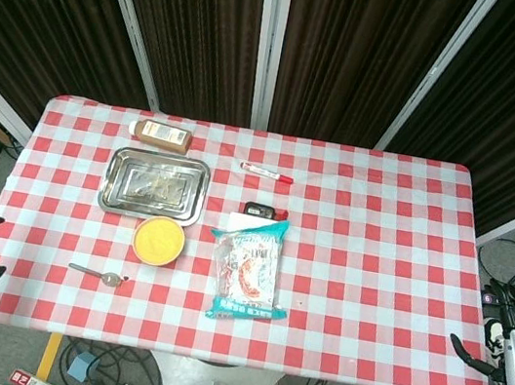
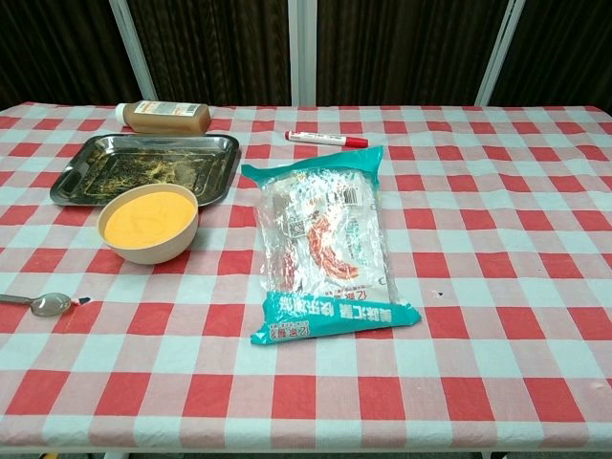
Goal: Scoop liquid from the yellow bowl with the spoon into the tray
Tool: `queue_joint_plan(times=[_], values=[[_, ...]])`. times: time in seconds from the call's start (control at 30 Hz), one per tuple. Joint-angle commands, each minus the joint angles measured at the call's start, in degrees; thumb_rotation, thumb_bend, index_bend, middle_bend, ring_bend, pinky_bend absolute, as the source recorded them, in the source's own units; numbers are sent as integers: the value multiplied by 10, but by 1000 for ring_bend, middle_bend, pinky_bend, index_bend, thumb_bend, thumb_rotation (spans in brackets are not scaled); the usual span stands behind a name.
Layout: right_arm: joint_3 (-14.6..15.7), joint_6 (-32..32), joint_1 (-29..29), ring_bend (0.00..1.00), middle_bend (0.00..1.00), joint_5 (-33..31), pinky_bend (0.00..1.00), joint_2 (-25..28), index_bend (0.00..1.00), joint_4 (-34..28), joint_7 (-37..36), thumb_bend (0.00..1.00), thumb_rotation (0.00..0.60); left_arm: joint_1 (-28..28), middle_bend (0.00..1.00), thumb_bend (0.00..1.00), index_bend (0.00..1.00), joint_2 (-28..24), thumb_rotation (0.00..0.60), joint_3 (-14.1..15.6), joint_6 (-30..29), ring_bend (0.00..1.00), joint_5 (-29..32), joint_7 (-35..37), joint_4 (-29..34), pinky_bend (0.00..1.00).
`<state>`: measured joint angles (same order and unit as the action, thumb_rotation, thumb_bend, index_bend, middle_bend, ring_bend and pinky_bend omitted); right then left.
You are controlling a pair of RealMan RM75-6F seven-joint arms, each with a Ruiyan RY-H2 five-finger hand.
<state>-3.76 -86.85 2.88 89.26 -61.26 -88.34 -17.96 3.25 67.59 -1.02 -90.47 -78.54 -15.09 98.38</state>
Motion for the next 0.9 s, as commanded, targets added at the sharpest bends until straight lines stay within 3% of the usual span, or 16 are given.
queue_joint_plan(times=[0.03, 0.33, 0.4, 0.67, 0.77, 0.9], values=[[-3, 5, 4, 38, 165, -3, 162, 3, 44, -5, 3, 178, 439, 1, 208, 143, 324, 2, 600, -3, 4, 107, 0, -3, -1, 196], [-7, -2, 6, 38, 172, -4, 163, 5, 44, -10, 10, 178, 439, 14, 208, 143, 324, 4, 600, -16, 22, 111, -13, 15, -20, 196], [-7, -5, 6, 38, 184, -4, 162, 6, 44, -10, 12, 177, 437, 23, 238, 143, 328, 6, 600, -20, 31, 150, -20, 24, -31, 231], [-10, -7, 8, 39, 191, -3, 156, 11, 44, -13, 16, 176, 439, 94, 511, 275, 477, 16, 600, -19, 144, 469, -52, 73, -97, 712], [-8, -6, 9, 39, 197, -3, 156, 10, 44, -13, 17, 174, 437, 118, 657, 292, 523, 27, 600, -12, 190, 629, -57, 79, -120, 846], [-7, -3, 9, 39, 201, -5, 156, 10, 44, -15, 20, 174, 440, 145, 822, 298, 539, 52, 600, 0, 249, 799, -55, 84, -151, 941]])
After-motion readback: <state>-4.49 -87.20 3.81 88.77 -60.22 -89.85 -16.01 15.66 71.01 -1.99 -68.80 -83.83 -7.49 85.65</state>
